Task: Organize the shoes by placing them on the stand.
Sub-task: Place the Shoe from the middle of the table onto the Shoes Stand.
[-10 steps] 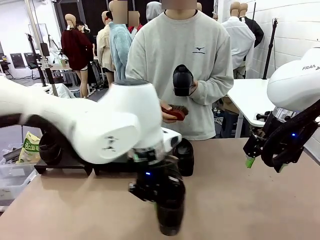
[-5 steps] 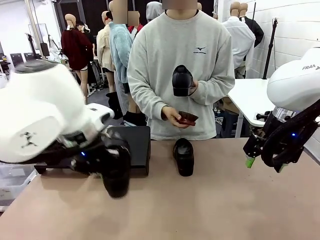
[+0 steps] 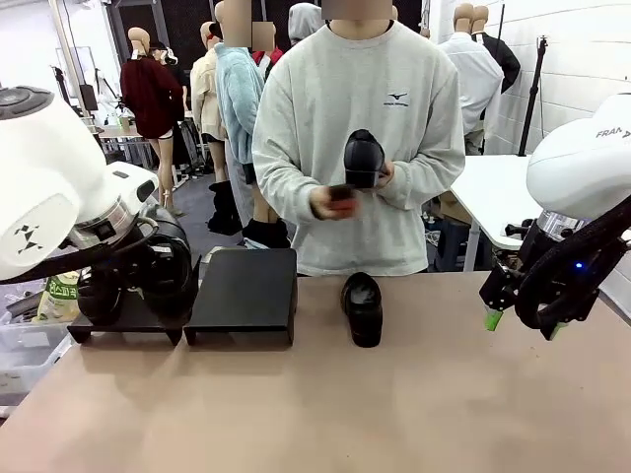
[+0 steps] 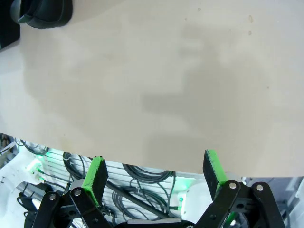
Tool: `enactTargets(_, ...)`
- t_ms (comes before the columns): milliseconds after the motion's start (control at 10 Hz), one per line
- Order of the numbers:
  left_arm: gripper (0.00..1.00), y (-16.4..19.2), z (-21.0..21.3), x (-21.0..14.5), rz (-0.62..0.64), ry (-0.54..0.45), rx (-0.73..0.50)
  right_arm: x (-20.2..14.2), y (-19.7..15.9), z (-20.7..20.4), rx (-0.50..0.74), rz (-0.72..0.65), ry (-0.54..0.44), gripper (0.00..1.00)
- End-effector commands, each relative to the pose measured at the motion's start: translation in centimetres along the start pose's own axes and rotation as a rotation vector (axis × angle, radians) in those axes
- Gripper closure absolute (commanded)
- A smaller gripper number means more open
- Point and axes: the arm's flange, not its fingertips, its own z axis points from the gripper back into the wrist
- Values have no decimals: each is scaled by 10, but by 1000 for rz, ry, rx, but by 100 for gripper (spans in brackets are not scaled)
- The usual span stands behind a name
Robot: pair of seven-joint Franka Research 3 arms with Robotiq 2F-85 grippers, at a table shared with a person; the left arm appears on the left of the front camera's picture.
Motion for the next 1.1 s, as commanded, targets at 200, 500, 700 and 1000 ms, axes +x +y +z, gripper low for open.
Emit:
enactTargets(200, 100, -4, 1, -4, -11, 1, -4, 0, 0, -1, -1, 5, 1, 0)
enactTargets(500, 100, 11, -23, 45, -150, -109, -53, 0, 0, -1, -1, 5, 1, 0)
enactTargets(700, 100, 31, -51, 82, -209, -28, -95, 0, 0, -1, -1, 5, 1, 0)
enactTargets(1000, 100, 54, -90, 113, -253, 25, -5, 0, 0, -1, -1, 5, 1, 0)
